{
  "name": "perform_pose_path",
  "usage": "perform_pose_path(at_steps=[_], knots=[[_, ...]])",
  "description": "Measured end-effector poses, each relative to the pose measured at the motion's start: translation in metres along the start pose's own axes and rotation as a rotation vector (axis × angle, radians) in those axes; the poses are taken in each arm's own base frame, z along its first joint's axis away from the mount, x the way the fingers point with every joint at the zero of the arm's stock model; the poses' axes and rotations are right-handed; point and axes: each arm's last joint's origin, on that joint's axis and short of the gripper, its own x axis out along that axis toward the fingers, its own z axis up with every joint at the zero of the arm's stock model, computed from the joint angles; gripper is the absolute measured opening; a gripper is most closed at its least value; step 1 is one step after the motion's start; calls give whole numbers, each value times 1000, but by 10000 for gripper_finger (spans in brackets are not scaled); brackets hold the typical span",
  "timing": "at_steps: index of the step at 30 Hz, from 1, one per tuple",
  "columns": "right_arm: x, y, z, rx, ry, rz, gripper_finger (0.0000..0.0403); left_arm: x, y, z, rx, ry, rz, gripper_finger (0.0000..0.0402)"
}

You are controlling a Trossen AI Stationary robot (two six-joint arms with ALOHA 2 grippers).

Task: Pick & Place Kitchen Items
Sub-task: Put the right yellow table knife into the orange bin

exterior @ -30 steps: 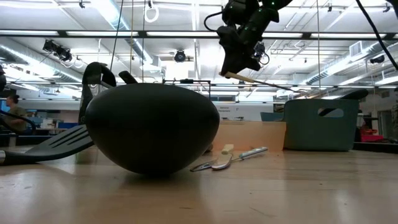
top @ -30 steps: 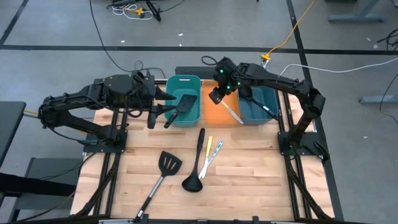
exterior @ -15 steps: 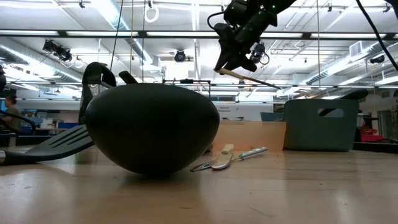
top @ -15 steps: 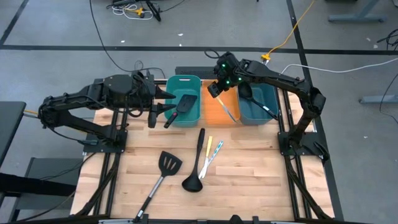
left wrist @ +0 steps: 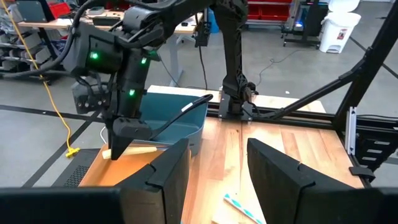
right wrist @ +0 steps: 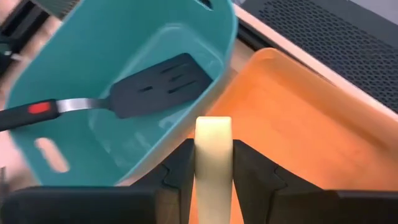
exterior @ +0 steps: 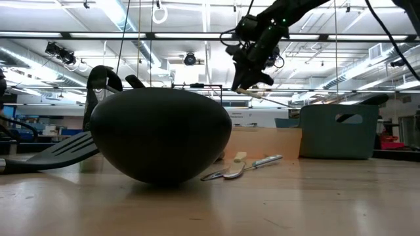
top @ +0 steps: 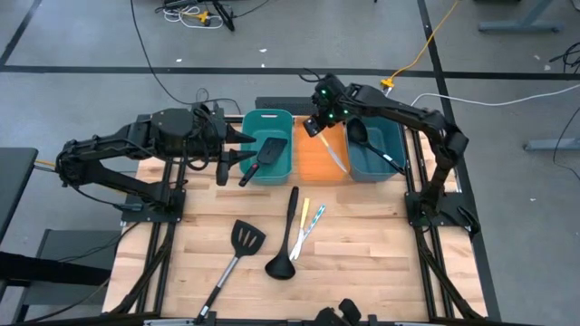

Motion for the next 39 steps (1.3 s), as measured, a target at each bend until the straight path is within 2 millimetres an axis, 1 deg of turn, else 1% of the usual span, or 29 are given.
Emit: perform_pose_path(at_steps=[6,12,22,25,34,39], knots=[[14,-9,2,10,14,-40,98,0,0,0,0,-2,8,167],[29,-14,2,16,21,-80,98,0,0,0,-1,-5,9,167],[58,-22,-2,25,79,-119,98,0,1,0,-1,-6,25,167],[64,-23,-4,27,94,-123,98,0,1,0,-2,-6,25,167],[66,-24,-3,27,91,-122,98,0,1,0,-5,-5,26,167],[66,-24,-3,27,89,-128,107,0,1,0,-5,-5,26,167]])
